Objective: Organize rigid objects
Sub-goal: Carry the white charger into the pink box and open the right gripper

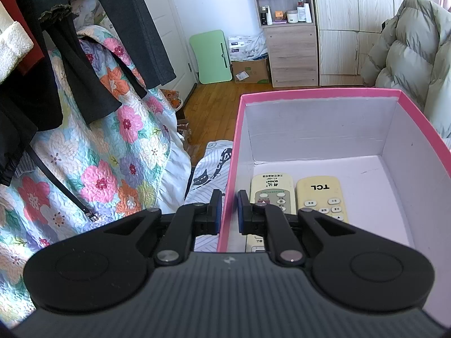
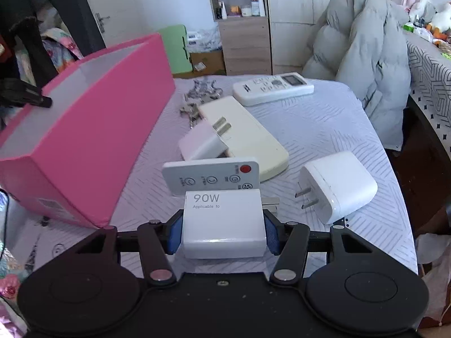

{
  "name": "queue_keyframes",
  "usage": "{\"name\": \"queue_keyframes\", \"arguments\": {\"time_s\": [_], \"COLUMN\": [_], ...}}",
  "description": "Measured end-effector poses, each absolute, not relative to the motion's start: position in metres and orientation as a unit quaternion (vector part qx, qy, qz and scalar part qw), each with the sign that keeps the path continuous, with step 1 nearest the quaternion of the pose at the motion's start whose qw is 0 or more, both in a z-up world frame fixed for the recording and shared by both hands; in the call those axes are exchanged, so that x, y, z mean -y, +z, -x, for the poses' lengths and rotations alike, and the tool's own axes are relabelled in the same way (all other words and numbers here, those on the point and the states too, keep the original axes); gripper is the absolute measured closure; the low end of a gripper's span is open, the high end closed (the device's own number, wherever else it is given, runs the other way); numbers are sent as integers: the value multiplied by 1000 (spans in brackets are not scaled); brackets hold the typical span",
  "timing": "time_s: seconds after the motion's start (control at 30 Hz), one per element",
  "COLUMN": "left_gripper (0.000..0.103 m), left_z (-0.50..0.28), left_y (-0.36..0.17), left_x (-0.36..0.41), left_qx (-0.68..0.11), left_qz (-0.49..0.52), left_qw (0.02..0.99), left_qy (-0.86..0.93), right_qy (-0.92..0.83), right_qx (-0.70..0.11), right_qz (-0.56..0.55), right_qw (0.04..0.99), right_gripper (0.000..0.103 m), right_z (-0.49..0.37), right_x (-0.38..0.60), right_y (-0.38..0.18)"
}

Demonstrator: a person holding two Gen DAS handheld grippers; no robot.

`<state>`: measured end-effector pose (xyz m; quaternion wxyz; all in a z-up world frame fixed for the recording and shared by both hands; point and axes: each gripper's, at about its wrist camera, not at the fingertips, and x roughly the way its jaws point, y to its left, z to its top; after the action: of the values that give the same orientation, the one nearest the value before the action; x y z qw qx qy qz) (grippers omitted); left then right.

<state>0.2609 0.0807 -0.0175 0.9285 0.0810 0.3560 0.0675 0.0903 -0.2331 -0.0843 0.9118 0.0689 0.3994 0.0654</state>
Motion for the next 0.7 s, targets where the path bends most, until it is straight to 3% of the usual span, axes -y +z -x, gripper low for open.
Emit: {"name": "queue_keyframes", "arguments": {"time_s": [0.43, 0.57, 0.7], "left_gripper": [94, 94, 93], "left_z": [-263, -263, -263], "left_y": [-18, -18, -17], "left_x": [-84, -84, -88], "left_qx": [-357, -357, -356], "left_qz": [-80, -78, -66], "left_qw": [928, 928, 930], "left_qy": [67, 67, 66], "right_qy": [268, 326, 327], "right_qx": [-310, -324, -401], "right_qz": [-176, -143, -100], "right_qw": [895, 876, 850], "right_gripper": [42, 42, 42], "right_z": [-103, -140, -188], "right_x": [212, 164, 114], "right_y": [10, 31, 21]}}
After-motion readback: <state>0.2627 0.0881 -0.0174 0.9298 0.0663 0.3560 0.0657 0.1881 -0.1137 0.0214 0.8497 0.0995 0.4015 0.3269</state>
